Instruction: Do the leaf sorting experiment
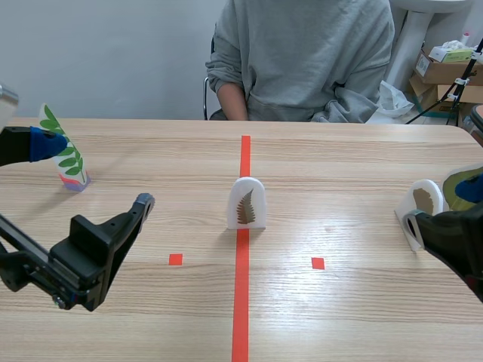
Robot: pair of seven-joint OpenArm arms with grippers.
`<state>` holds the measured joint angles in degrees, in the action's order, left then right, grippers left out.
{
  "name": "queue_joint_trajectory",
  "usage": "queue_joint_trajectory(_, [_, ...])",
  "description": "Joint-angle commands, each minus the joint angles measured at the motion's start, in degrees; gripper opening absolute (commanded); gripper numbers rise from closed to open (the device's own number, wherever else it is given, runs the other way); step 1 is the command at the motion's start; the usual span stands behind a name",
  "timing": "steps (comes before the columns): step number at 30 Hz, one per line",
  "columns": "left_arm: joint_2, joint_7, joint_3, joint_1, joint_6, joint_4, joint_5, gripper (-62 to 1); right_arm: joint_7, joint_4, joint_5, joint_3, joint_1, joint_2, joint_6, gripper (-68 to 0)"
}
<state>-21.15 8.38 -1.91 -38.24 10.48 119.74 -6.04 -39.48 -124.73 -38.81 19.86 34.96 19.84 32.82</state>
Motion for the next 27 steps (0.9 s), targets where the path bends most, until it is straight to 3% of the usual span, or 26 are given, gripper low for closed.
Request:
queue_joint_trajectory(1, [0.0, -0.8, 0.2, 0.0, -0.2, 0.3, -0.3, 1.4, 0.9, 0.1, -0.2, 0.1, -0.7, 0.6, -0.2, -23.4])
queue_joint_trajectory(27, [0.0, -0.8, 0.2, 0.0, -0.2, 0.3, -0.3, 1.4, 0.9, 0.1, 1.1, 0.1, -0.7, 0.6, -0.2, -23.4])
